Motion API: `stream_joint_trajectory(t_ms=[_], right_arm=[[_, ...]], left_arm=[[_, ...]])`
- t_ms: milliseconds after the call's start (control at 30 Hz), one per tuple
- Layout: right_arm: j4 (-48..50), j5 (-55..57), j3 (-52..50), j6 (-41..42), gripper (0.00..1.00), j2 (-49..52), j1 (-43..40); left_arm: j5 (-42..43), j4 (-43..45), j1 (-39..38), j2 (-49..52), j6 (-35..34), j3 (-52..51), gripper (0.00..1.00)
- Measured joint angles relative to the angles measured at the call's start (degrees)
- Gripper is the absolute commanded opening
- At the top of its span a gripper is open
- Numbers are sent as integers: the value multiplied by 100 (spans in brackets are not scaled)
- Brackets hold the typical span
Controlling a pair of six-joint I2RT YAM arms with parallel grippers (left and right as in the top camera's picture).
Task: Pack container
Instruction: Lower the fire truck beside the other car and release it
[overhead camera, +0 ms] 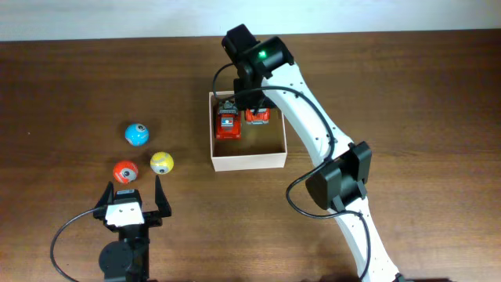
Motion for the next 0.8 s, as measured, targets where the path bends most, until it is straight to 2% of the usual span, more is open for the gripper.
stream_joint_trajectory(t_ms=[800], right_arm=[[966,-2,-1191,11,49,13,0]], left_arm=[[0,0,0,2,0,0,99]])
